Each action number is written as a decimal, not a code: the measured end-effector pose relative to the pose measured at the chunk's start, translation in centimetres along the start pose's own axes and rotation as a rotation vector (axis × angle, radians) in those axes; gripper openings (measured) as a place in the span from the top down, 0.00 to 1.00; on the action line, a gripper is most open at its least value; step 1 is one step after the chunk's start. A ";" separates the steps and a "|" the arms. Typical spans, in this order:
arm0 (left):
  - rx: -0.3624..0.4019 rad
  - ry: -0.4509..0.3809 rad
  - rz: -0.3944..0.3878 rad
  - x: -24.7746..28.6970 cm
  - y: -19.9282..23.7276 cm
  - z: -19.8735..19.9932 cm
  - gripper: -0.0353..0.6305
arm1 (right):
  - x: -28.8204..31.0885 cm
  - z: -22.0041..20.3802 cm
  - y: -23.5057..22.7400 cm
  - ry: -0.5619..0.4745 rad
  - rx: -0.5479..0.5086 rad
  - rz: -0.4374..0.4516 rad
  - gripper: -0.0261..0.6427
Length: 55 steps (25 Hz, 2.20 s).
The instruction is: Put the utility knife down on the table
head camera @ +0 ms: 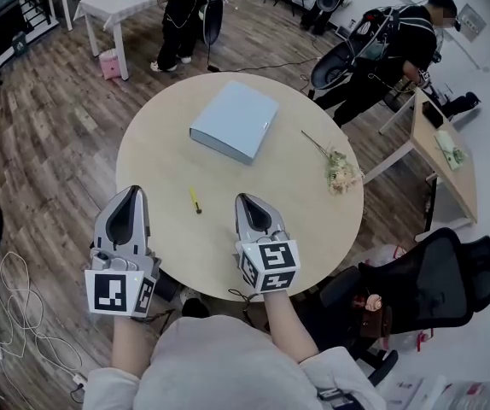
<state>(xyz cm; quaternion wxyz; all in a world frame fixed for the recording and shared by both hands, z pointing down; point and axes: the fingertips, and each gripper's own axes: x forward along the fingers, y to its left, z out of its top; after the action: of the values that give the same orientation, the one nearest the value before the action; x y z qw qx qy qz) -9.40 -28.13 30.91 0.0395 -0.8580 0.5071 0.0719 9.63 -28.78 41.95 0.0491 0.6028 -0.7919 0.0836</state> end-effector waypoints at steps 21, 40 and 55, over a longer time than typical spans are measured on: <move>0.024 -0.075 -0.027 -4.7 -7.4 4.2 0.93 | -13.0 8.5 -1.3 -0.240 -0.083 -0.041 0.94; 0.039 -0.101 -0.062 -7.6 -14.2 6.0 0.93 | -21.1 8.9 -3.8 -0.302 -0.098 -0.079 0.94; 0.038 -0.107 -0.063 -8.5 -16.0 6.1 0.93 | -23.0 9.2 -4.6 -0.331 -0.083 -0.084 0.94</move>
<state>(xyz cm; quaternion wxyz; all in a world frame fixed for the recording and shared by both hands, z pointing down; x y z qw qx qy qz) 0.04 -12.25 26.23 0.0849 -0.8675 0.4784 0.1066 20.43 -9.92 29.12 -0.0538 0.6385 -0.7660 -0.0518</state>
